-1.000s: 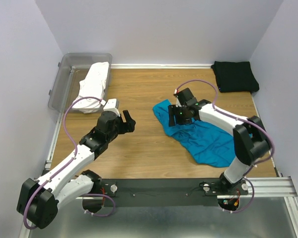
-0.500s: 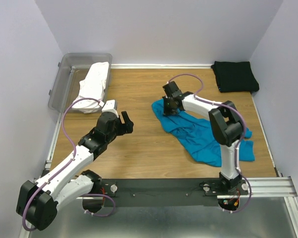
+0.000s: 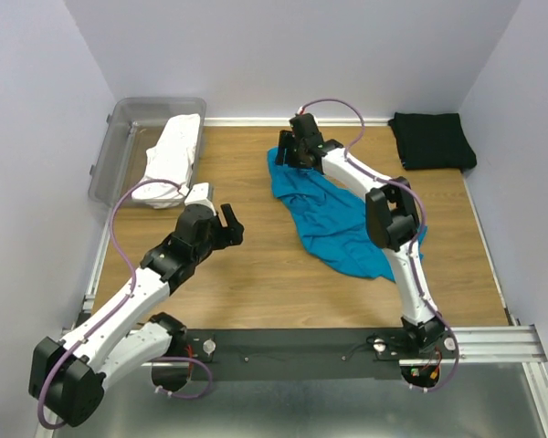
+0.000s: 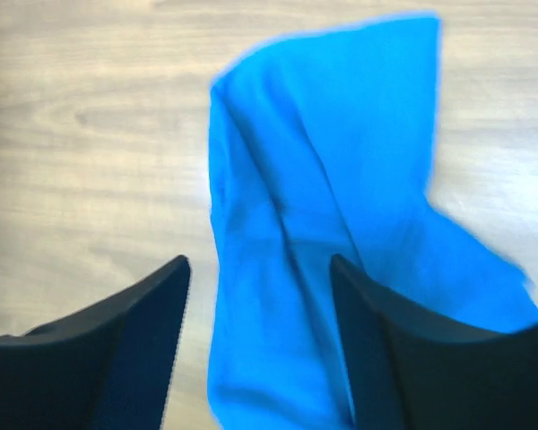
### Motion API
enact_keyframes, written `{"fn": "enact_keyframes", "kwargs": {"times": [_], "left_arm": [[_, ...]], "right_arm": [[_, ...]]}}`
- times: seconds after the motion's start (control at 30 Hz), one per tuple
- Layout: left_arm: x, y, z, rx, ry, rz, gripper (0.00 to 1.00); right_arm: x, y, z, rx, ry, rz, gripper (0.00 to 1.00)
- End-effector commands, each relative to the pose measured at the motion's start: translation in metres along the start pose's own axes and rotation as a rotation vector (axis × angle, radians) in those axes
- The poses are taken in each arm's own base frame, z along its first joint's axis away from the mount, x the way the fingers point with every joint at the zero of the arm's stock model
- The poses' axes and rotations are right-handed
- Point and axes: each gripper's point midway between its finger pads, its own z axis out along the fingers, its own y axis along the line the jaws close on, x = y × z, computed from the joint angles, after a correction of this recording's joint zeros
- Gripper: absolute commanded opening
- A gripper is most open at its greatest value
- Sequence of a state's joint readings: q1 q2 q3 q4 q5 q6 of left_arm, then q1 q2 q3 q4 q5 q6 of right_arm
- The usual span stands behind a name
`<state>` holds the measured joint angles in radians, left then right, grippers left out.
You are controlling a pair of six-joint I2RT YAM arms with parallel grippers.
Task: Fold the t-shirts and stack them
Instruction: Flatten the tshirt out
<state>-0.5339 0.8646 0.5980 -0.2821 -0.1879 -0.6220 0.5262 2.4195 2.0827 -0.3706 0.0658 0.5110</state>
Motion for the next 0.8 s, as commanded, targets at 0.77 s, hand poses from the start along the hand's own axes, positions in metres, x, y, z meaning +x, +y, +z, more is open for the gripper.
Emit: {"fn": "enact_keyframes", "kwargs": {"times": [0.77], "left_arm": [[0.043, -0.262, 0.138, 0.22, 0.17, 0.662, 0.84]], "right_arm": [[0.127, -0.282, -0.283, 0.465, 0.008, 0.472, 0.71]]}}
